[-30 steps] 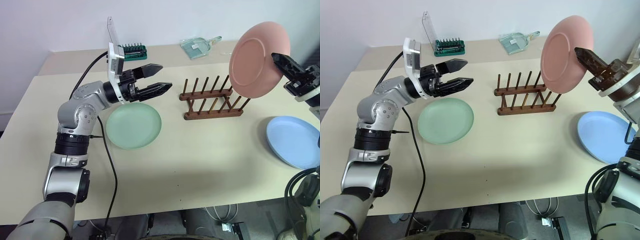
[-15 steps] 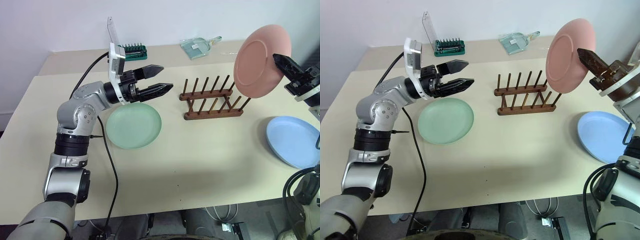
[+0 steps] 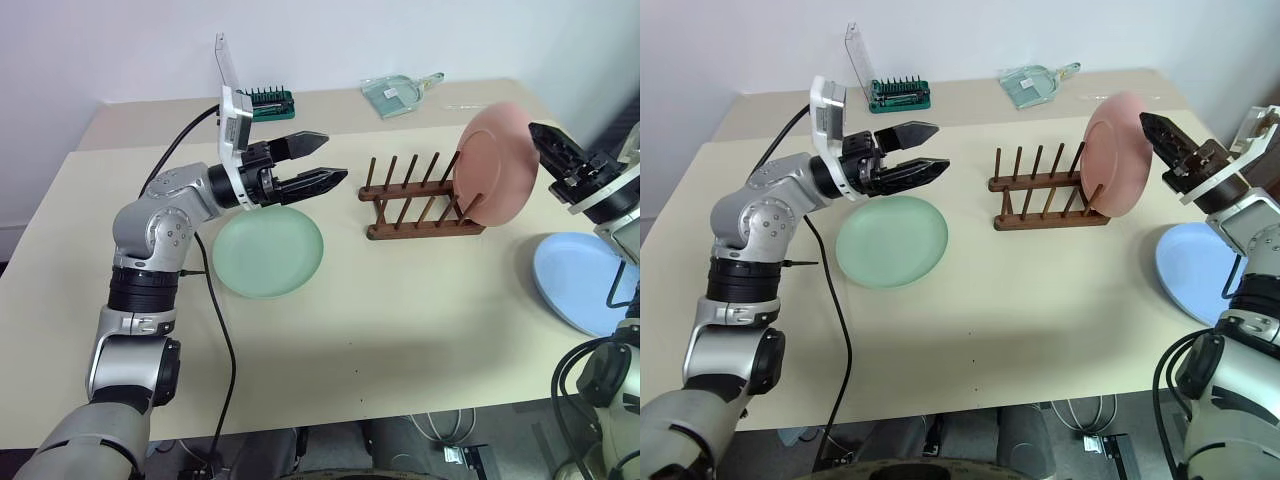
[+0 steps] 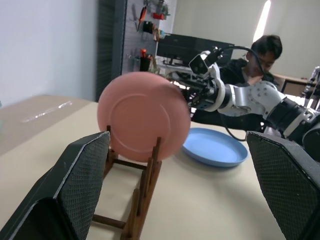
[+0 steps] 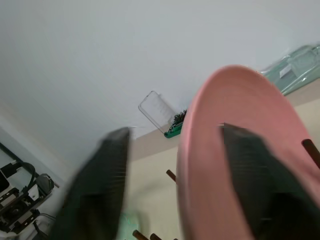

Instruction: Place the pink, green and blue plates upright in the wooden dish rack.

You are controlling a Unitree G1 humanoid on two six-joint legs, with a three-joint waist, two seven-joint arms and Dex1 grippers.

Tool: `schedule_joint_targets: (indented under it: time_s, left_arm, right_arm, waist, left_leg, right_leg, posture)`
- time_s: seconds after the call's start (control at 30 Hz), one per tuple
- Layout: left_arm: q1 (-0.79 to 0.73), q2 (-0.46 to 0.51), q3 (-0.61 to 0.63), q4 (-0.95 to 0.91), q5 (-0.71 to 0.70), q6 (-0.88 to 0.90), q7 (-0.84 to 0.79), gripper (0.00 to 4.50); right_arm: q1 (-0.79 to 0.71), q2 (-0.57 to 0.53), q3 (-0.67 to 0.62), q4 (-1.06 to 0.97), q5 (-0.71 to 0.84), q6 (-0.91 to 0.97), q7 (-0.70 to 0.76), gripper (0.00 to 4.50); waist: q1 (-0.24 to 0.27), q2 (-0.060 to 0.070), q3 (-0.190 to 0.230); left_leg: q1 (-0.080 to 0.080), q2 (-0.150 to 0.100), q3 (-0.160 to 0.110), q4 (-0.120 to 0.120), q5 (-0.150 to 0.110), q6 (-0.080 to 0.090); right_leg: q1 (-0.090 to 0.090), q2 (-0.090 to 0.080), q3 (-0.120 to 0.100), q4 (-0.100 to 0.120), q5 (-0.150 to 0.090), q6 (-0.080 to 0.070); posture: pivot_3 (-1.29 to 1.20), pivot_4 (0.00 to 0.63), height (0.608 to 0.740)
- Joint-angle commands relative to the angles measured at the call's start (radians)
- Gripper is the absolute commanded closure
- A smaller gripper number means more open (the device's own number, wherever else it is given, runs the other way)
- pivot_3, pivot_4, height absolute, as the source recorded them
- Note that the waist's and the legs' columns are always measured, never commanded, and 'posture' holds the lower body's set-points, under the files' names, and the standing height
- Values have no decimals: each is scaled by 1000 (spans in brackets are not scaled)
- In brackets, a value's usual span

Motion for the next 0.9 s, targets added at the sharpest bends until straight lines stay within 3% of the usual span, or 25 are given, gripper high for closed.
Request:
schedule_joint_targets:
  time_s: [0.03,0.33,0.43,0.5,0.63,0.8,0.9]
  left_arm:
    - [-4,6,34,-41,-24,7,1,0]
    - [-15,36,32,3,9,27,2,0]
    - [-203,74,33,248,217,-99,223,0]
    - [-255,117,-4,338,300,-89,258,0]
    - [-267,209,-74,391,374,73,228,0]
    - [-385,284,-77,548,332,533,160,0]
    - [-410,306,-128,619,383,584,156,0]
  right_arm:
    - [-29,-19,-9,-19,-15,-36,10,25]
    - [-60,20,-56,-106,-84,-350,-36,25]
    - [-38,38,-56,-219,-85,-438,-17,25]
    - [23,37,-26,-344,-58,-414,45,25]
    - [171,43,31,-641,81,-275,119,25]
    - [293,5,67,-834,204,-160,171,25]
    - [321,-6,81,-870,212,-145,170,25]
  waist:
    - [0,0,0]
    - [-4,0,0]
    - [0,-1,1]
    - [1,0,0]
    - [-8,3,-2]
    - [-15,0,0]
    - [-19,0,1]
  left_leg:
    - [0,0,0,0,0,0]
    - [0,0,0,0,0,0]
    - [0,0,0,1,0,-1]
    - [-1,1,0,1,1,-2]
    - [0,3,0,-1,-2,-1]
    - [-1,3,0,2,-2,-1]
    - [-1,4,-1,2,-2,-1]
  right_leg:
    - [0,0,0,0,0,0]
    - [0,0,0,0,0,0]
    - [0,0,0,1,0,0]
    - [0,2,0,0,2,0]
    - [0,4,0,0,1,0]
    - [-1,5,0,0,2,0]
    - [-1,6,0,1,1,0]
  posture:
    - [0,150,740]
    - [0,150,740]
    - [0,150,740]
    - [0,150,740]
    - [0,150,740]
    - [0,150,740]
    - [0,150,740]
